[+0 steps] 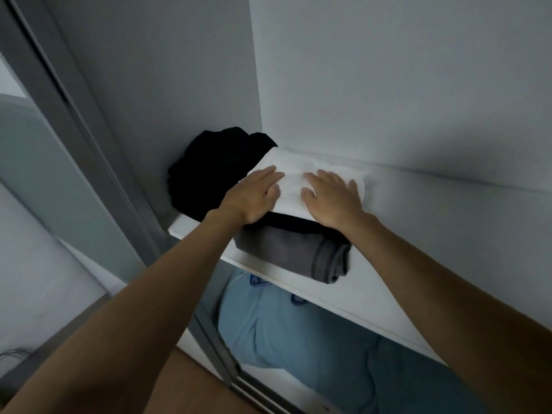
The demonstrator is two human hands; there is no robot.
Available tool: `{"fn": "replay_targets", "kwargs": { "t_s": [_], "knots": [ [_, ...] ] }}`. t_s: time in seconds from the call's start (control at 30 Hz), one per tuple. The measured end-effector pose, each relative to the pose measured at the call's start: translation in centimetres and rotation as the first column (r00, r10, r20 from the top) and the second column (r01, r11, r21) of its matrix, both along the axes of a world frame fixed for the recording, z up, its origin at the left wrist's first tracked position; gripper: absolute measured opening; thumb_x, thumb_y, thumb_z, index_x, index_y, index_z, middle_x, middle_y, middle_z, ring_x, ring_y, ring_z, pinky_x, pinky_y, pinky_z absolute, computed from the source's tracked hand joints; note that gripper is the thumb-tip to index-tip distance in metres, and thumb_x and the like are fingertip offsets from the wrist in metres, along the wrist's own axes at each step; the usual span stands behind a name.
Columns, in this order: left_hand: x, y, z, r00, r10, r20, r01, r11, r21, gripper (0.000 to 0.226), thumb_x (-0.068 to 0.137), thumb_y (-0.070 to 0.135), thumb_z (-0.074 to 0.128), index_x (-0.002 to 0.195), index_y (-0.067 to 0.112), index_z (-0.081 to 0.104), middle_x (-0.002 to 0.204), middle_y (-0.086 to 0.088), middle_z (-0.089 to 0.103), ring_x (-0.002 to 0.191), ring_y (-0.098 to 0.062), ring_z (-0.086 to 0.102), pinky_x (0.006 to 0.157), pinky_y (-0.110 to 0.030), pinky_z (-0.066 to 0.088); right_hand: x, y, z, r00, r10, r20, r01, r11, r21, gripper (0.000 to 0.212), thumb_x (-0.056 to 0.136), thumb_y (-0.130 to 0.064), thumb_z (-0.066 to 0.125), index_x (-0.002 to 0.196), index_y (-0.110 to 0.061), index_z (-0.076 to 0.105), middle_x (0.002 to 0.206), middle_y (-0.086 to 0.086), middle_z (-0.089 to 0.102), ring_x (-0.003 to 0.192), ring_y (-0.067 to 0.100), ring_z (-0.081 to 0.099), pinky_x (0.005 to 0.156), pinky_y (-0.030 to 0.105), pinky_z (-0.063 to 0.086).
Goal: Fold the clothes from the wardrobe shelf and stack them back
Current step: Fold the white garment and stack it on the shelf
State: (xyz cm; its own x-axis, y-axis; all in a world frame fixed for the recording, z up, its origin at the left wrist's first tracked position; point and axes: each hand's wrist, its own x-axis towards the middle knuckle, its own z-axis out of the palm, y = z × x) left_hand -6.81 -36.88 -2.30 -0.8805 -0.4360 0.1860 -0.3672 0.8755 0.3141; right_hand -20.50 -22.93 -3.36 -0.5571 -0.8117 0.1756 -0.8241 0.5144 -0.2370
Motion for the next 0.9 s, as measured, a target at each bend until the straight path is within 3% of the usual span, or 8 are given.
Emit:
{"fn": "replay_targets", "kwargs": {
  "t_s": [0.07,0.13,0.2,0.27,0.37,0.53,0.7,0.9],
  "knots": [
    [0.6,-1.2,0.8,0.997,-0.043,-0.070,0.035,0.994,-0.105,0.042,0.104,0.030,0.040,0.144,0.019,0.048,0.155,-0.003,0.042,0.144,-0.022,0.035,0.120,-0.048,0.021,-1.1,-0.2,-0.5,0.997,-0.071,-0.022,0.073,0.995,0.072,0.051,0.100,-0.039,0.022,0.147,-0.025,0.034,0.155,0.001,0.034,0.145,0.023,0.026,0.113,0.061,0.016],
    [1.5,-3.1,1.3,0.983,0.016,-0.181,-0.064,0.964,-0.258,0.039,0.100,0.033,0.043,0.135,0.021,0.057,0.146,-0.002,0.052,0.138,-0.025,0.043,0.118,-0.054,0.020,-1.0,-0.7,0.3,0.984,-0.144,-0.100,0.152,0.985,0.077,0.049,0.094,-0.039,0.025,0.135,-0.022,0.045,0.143,0.005,0.045,0.138,0.029,0.034,0.108,0.068,0.016],
    [2.4,-5.4,1.0,0.956,0.198,-0.217,-0.246,0.943,-0.224,0.045,0.099,0.037,0.040,0.140,0.022,0.053,0.154,-0.004,0.044,0.145,-0.027,0.032,0.120,-0.054,0.010,0.9,-2.0,1.0,0.982,-0.128,-0.136,0.126,0.992,-0.026,0.051,0.087,-0.043,0.029,0.128,-0.020,0.050,0.138,0.009,0.047,0.134,0.035,0.036,0.105,0.072,0.016],
    [2.9,-7.1,-0.4,0.934,0.328,-0.140,-0.342,0.935,-0.097,0.050,0.101,0.039,0.040,0.149,0.024,0.041,0.162,-0.003,0.028,0.151,-0.028,0.015,0.120,-0.056,0.001,3.9,-3.0,0.2,0.992,0.008,-0.126,-0.018,0.997,-0.076,0.060,0.086,-0.056,0.031,0.137,-0.026,0.041,0.149,0.009,0.037,0.140,0.038,0.027,0.107,0.072,0.011],
    [1.8,-8.2,-2.7,0.945,0.290,-0.150,-0.302,0.951,-0.062,0.051,0.102,0.038,0.040,0.151,0.028,0.035,0.164,-0.001,0.022,0.153,-0.026,0.005,0.120,-0.059,-0.004,6.2,-3.6,-2.6,0.965,0.086,-0.249,-0.091,0.996,-0.010,0.084,0.081,-0.072,0.047,0.149,-0.031,0.019,0.161,0.009,0.018,0.147,0.043,0.011,0.111,0.072,0.006],
    [-2.0,-10.1,-4.4,0.948,0.213,-0.236,-0.233,0.970,-0.064,0.051,0.098,0.041,0.036,0.147,0.030,0.039,0.161,0.001,0.027,0.152,-0.025,0.005,0.116,-0.060,-0.009,1.8,-5.5,-3.6,0.929,-0.019,-0.369,-0.002,0.998,-0.056,0.095,0.069,-0.073,0.064,0.146,-0.032,0.028,0.155,0.005,0.031,0.142,0.038,0.028,0.108,0.069,0.023],
    [-7.6,-12.7,-4.0,0.980,0.129,-0.150,-0.132,0.991,-0.012,0.052,0.100,0.047,0.033,0.151,0.033,0.029,0.165,0.003,0.015,0.152,-0.023,-0.006,0.115,-0.060,-0.015,-3.8,-7.6,-4.0,0.910,-0.162,-0.382,0.144,0.987,-0.076,0.091,0.074,-0.071,0.060,0.150,-0.030,0.032,0.157,0.004,0.035,0.144,0.035,0.031,0.113,0.063,0.022],
    [-12.4,-15.3,-3.8,0.995,0.078,-0.055,-0.077,0.997,0.024,0.056,0.101,0.050,0.032,0.154,0.034,0.021,0.166,0.004,0.006,0.152,-0.023,-0.014,0.113,-0.059,-0.019,-10.4,-9.9,-4.1,0.891,-0.253,-0.376,0.253,0.966,-0.051,0.090,0.078,-0.072,0.051,0.152,-0.029,0.025,0.159,0.004,0.032,0.145,0.034,0.030,0.114,0.061,0.024]
  ]
}}
